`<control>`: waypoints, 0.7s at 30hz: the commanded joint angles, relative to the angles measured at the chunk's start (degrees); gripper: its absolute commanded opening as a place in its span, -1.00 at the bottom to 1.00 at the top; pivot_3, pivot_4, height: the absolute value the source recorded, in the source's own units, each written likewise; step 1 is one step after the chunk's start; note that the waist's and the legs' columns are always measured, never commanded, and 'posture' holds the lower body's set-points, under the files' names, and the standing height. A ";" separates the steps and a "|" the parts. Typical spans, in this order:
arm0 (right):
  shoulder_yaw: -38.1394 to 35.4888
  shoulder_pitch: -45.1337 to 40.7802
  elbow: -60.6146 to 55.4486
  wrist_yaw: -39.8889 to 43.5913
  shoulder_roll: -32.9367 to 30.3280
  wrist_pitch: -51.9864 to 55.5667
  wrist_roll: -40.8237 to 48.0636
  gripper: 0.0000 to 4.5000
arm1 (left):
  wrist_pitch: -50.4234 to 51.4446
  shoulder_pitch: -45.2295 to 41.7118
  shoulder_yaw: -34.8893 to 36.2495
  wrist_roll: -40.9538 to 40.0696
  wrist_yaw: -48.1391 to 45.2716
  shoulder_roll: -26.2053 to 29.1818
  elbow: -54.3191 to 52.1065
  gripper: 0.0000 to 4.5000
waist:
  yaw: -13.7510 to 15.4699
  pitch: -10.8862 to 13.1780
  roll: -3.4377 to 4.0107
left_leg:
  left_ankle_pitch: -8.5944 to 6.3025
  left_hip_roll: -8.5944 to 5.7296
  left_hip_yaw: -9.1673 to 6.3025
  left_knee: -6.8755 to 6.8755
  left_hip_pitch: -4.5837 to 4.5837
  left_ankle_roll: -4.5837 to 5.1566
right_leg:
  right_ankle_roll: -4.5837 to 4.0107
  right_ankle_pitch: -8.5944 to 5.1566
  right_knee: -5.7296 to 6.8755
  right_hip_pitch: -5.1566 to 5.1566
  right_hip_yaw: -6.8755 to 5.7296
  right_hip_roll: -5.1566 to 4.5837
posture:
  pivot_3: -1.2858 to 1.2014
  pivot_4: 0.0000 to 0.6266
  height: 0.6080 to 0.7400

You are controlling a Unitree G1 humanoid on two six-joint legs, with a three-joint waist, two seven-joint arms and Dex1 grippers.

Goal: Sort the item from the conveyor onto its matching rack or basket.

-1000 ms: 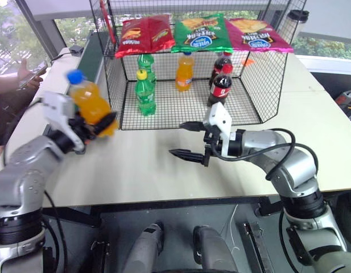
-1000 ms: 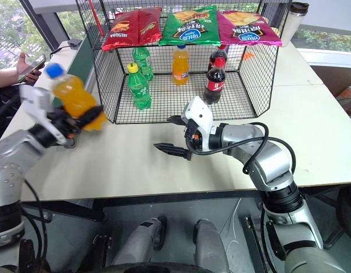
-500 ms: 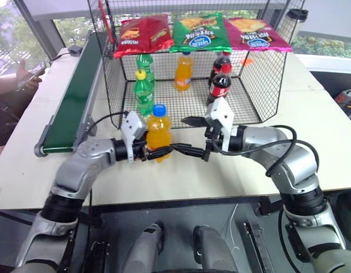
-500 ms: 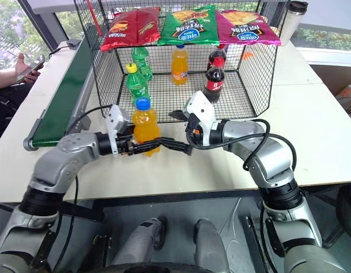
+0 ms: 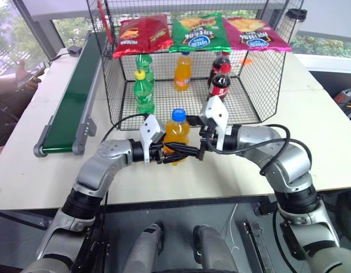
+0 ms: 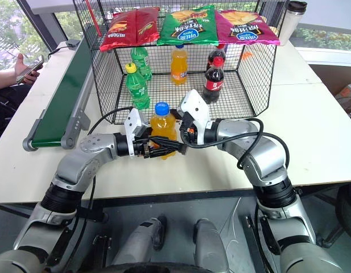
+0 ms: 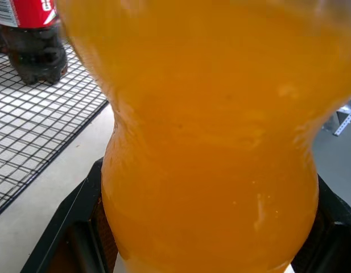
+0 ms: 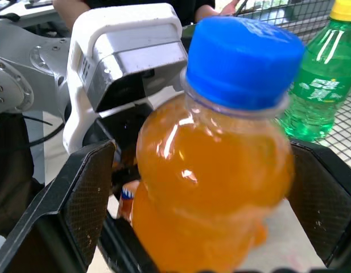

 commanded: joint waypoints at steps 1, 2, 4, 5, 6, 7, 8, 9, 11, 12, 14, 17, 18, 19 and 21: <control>-0.58 -2.31 0.33 -0.22 0.93 -1.79 -0.32 1.00 | -0.74 -0.65 0.91 -0.48 -0.30 -0.28 -3.27 0.32 | -0.01 0.00 0.00 | 0.00 0.00 0.00 0.00 0.00 0.00 | 0.00 0.00 0.00 0.00 0.00 0.00 | 0.03 -0.52 0.98; -0.64 -2.58 0.70 -0.31 1.25 -2.01 -0.39 0.89 | -0.63 -0.55 1.00 -0.56 -0.25 -0.27 -3.44 0.32 | -0.01 0.00 0.00 | 0.00 0.00 0.00 0.00 0.00 0.00 | 0.00 0.00 0.00 0.00 0.00 0.00 | 0.03 -0.52 0.98; -0.58 -2.90 1.12 -0.14 1.52 -2.49 -0.44 0.57 | -0.51 -0.40 1.12 -0.62 -0.16 -0.23 -3.68 0.32 | 0.00 0.00 0.00 | 0.00 0.00 0.00 0.00 0.00 0.01 | 0.00 0.00 0.00 0.00 0.00 0.01 | 0.03 -0.52 0.98; -0.50 -2.99 1.24 0.09 1.49 -2.71 -0.43 0.37 | -0.46 -0.37 1.17 -0.58 -0.10 -0.21 -3.74 0.32 | -0.01 0.00 0.00 | 0.01 0.00 0.00 0.00 0.00 0.01 | 0.01 0.00 0.00 0.00 0.00 0.01 | 0.03 -0.52 0.98; -0.43 -3.00 1.23 0.21 1.47 -2.82 -0.42 0.18 | -0.41 -0.29 1.22 -0.60 -0.04 -0.17 -3.85 0.32 | -0.01 0.00 0.00 | 0.01 0.00 -0.01 0.00 0.00 0.01 | 0.01 0.00 0.00 0.00 0.00 0.01 | 0.03 -0.52 0.98; -0.36 -3.06 1.26 0.32 1.40 -2.87 -0.47 0.17 | -0.37 -0.21 1.28 -0.60 0.06 -0.13 -3.95 0.32 | -0.01 0.00 0.00 | 0.01 0.00 -0.01 0.00 0.00 0.01 | 0.01 0.00 0.01 0.00 0.00 0.01 | 0.03 -0.52 0.98; -0.29 -3.09 1.20 0.35 1.28 -2.87 -0.58 0.17 | -0.29 -0.09 1.34 -0.62 0.17 -0.06 -4.10 0.32 | -0.01 0.00 0.00 | 0.01 0.00 -0.01 0.00 0.00 0.01 | 0.01 0.00 0.01 0.00 0.00 0.01 | 0.03 -0.52 0.98; -0.21 -3.12 1.13 0.37 1.13 -2.79 -0.72 0.17 | -0.23 -0.01 1.40 -0.57 0.39 -0.03 -4.20 0.32 | 0.01 0.00 0.00 | 0.01 -0.01 0.00 0.01 0.00 0.02 | 0.01 0.00 0.00 0.00 0.00 0.01 | 0.03 -0.52 0.98; -0.18 -3.12 0.97 0.40 1.01 -2.66 -0.83 0.17 | -0.12 0.15 1.52 -0.54 0.75 0.02 -4.41 0.32 | 0.01 0.00 0.00 | 0.01 -0.01 0.00 0.01 0.00 0.02 | 0.01 0.00 0.01 0.00 0.00 0.02 | 0.03 -0.52 0.98; -0.20 -3.11 0.91 0.48 0.97 -2.61 -0.85 0.17 | -0.53 0.25 1.58 -0.22 1.08 0.01 -4.46 0.32 | 0.00 0.00 0.00 | 0.01 -0.01 0.00 0.02 0.00 0.02 | 0.01 0.01 0.01 0.00 0.00 0.02 | 0.03 -0.52 0.98; -0.26 -3.08 0.85 0.58 0.91 -2.52 -0.88 0.17 | -1.64 0.34 1.67 0.33 1.47 -0.18 -4.20 0.32 | -0.01 0.00 0.00 | 0.01 -0.01 0.00 0.01 0.00 0.02 | 0.01 0.00 0.01 0.00 0.00 0.02 | 0.03 -0.52 0.98; -0.35 -2.96 0.66 0.55 0.80 -2.42 -0.98 0.17 | -2.03 0.24 1.78 0.30 1.50 -0.28 -3.72 0.79 | 0.00 0.00 0.00 | 0.01 -0.01 0.00 0.01 0.00 0.02 | 0.01 0.01 0.02 0.00 0.00 0.02 | 0.03 -0.52 0.98; -0.39 -2.94 0.66 0.52 0.78 -2.41 -1.07 0.17 | -2.13 0.20 1.85 0.32 1.63 -0.38 -3.58 0.97 | 0.00 0.00 0.00 | 0.01 -0.01 -0.01 0.02 0.00 0.02 | 0.01 0.01 0.02 0.00 0.00 0.02 | 0.03 -0.52 0.98; -0.44 -2.92 0.68 0.52 0.78 -2.39 -1.14 0.17 | -2.29 0.18 1.94 0.44 1.92 -0.51 -3.47 0.97 | 0.01 0.00 0.00 | 0.01 -0.01 -0.01 0.02 0.00 0.02 | 0.01 0.01 0.02 0.00 0.00 0.02 | 0.03 -0.52 0.98; -0.44 -2.86 0.52 0.47 0.80 -2.32 -1.17 0.17 | -2.68 0.30 2.04 0.88 2.57 -0.61 -3.50 0.97 | 0.01 0.00 0.00 | 0.01 -0.01 0.00 0.02 0.00 0.02 | 0.01 0.01 0.02 0.00 0.00 0.02 | 0.03 -0.52 0.98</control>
